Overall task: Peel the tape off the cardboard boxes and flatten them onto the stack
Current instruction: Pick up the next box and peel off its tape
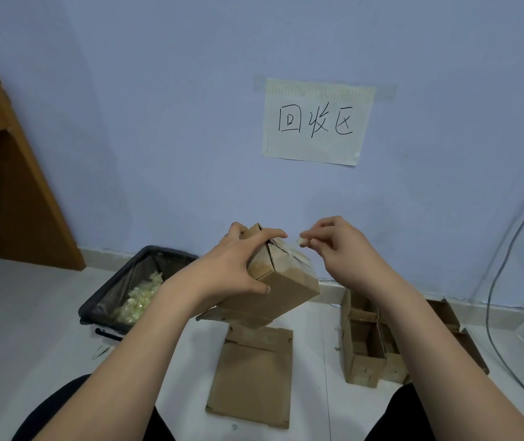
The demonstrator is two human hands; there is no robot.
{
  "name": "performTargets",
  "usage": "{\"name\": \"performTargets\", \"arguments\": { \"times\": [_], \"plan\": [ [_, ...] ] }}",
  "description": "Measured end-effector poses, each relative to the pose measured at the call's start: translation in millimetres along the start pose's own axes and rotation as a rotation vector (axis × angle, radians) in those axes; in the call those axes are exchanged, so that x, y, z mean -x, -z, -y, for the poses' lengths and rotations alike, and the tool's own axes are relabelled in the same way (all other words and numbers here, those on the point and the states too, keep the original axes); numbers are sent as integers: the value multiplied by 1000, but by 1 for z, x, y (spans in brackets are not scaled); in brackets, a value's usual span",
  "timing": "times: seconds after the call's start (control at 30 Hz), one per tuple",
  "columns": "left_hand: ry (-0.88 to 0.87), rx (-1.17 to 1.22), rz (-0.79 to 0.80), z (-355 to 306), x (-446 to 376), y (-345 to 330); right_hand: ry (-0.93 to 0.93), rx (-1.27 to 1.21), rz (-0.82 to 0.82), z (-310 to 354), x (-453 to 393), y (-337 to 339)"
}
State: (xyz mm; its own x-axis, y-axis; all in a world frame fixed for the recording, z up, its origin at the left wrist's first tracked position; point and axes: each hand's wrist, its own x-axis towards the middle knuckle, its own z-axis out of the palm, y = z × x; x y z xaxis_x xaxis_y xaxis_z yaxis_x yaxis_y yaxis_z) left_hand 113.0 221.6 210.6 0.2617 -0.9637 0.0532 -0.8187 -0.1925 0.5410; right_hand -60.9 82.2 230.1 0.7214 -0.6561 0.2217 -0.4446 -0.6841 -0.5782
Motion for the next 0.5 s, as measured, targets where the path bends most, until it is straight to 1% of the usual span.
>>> {"name": "performTargets", "arguments": {
  "times": [0.03, 0.1, 0.13, 0.27, 0.37, 0.43, 0.5],
  "plan": [
    [1, 0, -2, 1, -1, 0, -1, -46, -12, 0, 0, 0],
    [0, 5, -9, 2, -2, 1, -62, -208, -21, -2, 0, 1],
    [-1, 9, -12, 2, -2, 1, -90, -245, -23, -3, 0, 2],
    [-2, 6, -17, 4, -2, 3, -85, -106, -83, -4, 0, 4],
    [-2, -7, -17, 5, -1, 3, -33, -41, -104, -2, -1, 2],
    [-7, -6, -12, 5, -1, 3, -30, -57, -109, 1, 0, 2],
    [-12, -4, -7, 4, 0, 3, -35, -132, -106, 5, 3, 1]
  ]
}}
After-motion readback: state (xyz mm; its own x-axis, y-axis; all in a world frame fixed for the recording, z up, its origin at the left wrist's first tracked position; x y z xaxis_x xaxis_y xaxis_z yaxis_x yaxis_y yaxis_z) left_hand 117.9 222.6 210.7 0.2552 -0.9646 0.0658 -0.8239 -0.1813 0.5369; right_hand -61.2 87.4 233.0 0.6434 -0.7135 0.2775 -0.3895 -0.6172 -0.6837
